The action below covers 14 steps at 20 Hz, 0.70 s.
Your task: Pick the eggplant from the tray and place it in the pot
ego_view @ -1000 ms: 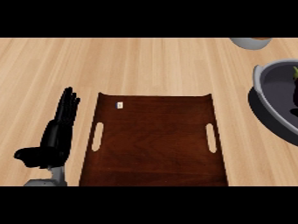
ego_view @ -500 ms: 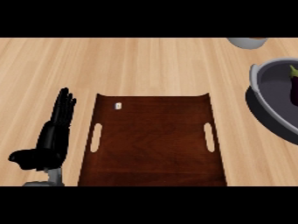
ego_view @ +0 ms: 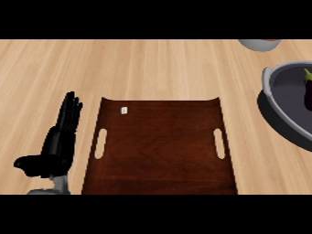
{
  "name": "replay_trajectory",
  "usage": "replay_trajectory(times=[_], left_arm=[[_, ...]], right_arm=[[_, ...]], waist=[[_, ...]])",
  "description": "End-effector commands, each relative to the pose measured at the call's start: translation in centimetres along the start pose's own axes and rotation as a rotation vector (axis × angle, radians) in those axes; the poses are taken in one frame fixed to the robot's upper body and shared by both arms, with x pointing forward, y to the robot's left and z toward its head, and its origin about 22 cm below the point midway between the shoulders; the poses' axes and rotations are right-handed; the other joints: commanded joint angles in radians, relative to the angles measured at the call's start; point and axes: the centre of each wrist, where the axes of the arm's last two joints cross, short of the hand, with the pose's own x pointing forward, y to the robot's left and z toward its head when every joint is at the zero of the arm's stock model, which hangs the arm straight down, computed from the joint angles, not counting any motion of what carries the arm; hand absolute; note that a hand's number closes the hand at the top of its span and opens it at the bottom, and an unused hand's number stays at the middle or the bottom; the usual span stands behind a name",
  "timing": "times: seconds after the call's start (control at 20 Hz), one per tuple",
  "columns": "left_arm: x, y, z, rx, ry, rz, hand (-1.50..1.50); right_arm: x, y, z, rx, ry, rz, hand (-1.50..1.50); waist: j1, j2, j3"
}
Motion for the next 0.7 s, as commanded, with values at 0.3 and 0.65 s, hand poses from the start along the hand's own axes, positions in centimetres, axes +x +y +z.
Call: replay_trajectory(times=[0.3, 0.65], left_arm=[[0.4, 0.6, -0.5, 0.003, -0.006, 0.005, 0.0], [-0.6, 0.7, -0.3, -0.001, 0.0, -0.001, 0.0]], right_arm=[[-4.5, -7.2, 0.7, -0.043, -0.049, -0.063, -1.5], [-4.1, -11.2, -3.1, -0.114, -0.055, -0.076, -1.5]], waist=[[-0.001, -0.001, -0.001], [0.004, 0.001, 0.0]])
